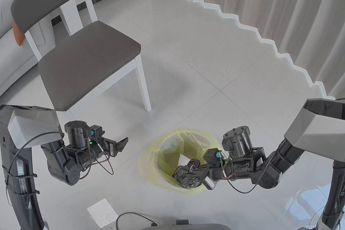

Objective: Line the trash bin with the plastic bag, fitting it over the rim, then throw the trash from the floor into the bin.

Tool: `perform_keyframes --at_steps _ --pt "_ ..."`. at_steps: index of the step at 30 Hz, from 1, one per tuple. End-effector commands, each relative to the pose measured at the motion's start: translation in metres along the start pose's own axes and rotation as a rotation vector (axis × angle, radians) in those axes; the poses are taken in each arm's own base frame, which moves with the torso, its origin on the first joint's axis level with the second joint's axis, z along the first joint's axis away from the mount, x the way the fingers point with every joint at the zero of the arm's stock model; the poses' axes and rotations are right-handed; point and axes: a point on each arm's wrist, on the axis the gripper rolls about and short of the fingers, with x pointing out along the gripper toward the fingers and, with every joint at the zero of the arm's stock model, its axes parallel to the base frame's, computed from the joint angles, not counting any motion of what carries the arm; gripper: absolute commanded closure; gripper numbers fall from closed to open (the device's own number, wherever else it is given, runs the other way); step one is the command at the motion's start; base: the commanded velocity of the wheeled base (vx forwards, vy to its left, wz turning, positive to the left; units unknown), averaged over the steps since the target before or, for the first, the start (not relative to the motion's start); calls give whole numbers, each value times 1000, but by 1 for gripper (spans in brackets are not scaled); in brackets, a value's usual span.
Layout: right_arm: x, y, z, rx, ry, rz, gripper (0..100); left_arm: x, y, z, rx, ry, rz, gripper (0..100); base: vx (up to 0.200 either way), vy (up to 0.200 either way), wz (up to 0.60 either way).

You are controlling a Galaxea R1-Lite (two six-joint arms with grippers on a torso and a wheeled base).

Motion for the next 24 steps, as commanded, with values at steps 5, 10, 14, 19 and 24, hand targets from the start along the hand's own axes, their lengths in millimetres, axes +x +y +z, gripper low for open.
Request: perform_keyframes --at_steps 5,10,14,19,24 --pt "33 -27 -4 28 -4 -39 100 -3 -2 -10 -10 38 0 0 0 0 0" --pt "55 -34 -21 27 34 -37 100 -8 0 -12 -8 16 10 0 0 0 0" --pt "73 -40 -26 13 40 -39 100 -24 -4 -23 -8 5 8 0 0 0 0" --pt "85 -48 -22 14 63 -36 100 -26 -3 -28 -5 -14 22 0 0 0 0" --pt "91 -52 -24 29 116 -27 100 -25 -5 -26 -1 -23 17 0 0 0 0"
